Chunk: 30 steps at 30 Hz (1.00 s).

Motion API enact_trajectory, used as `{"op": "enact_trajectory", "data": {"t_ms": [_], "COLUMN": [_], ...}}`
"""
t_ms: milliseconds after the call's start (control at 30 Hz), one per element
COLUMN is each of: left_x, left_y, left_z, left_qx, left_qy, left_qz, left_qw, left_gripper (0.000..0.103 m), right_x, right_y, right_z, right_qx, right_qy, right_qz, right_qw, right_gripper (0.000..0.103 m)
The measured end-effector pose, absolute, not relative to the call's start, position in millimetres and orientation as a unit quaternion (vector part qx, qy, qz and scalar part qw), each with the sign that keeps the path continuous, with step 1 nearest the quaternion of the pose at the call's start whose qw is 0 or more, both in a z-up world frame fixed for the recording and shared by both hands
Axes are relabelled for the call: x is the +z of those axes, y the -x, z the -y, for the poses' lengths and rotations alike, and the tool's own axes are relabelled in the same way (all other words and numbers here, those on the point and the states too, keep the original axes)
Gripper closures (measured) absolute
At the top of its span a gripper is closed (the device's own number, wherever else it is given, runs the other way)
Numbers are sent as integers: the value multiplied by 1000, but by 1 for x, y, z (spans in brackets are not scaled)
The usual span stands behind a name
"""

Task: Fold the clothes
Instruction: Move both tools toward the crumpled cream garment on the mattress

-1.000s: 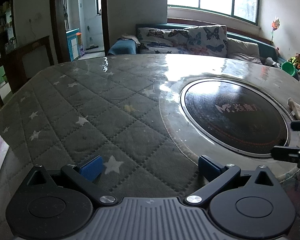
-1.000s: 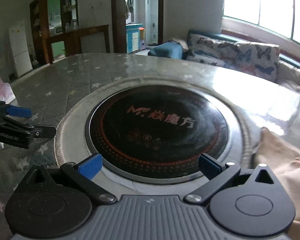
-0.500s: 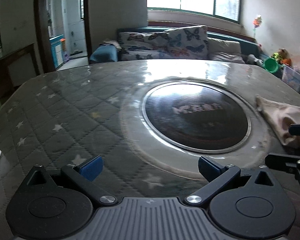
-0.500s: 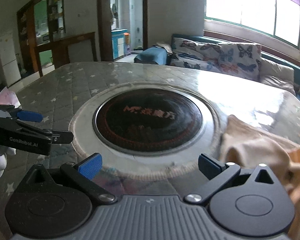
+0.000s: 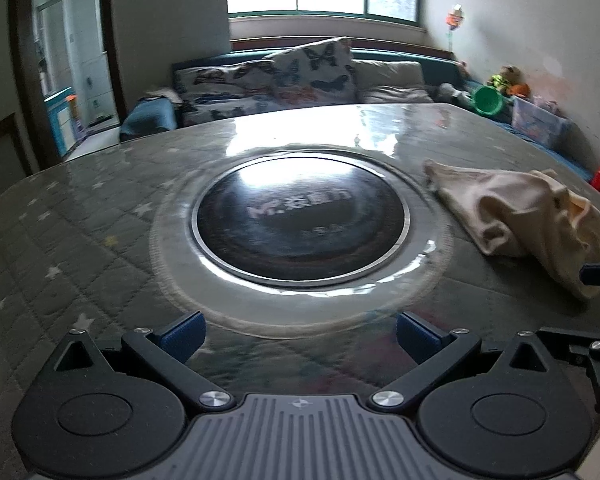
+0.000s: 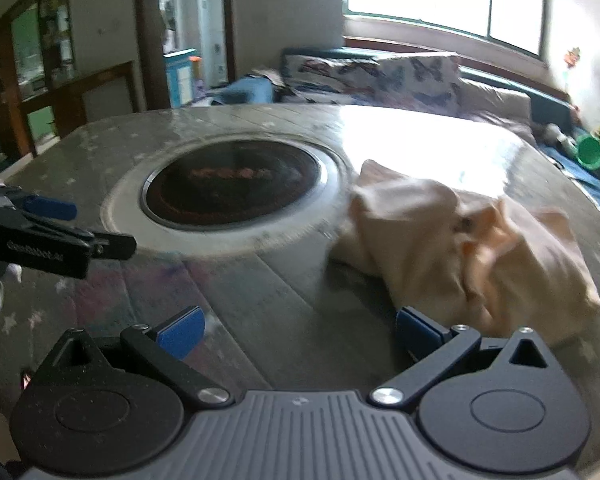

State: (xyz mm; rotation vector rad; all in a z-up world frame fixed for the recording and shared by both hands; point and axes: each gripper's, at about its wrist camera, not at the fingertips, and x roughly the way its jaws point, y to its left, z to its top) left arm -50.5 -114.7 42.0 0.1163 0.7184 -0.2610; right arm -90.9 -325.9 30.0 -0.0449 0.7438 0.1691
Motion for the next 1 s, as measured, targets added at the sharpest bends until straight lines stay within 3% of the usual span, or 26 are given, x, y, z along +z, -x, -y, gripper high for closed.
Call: {"op": "enact_trajectory", "data": {"t_ms": [400,1000], "left_x": [45,39], "left_y": [55,57], "left_z": [154,198], "left_qx": [-182,-221], "left_qy": [-91,-139], "left_qz": [-358,-367], "left_qw": [911,893], "left_gripper": [0,0], "right_x": [12,9], "right_y": [111,113], "right_z": [350,348], "right_qx": [37,28], "right_qy": [0,8], "right_qz": [-420,-425], "right_qw": [907,905], "right_gripper": [0,0]}}
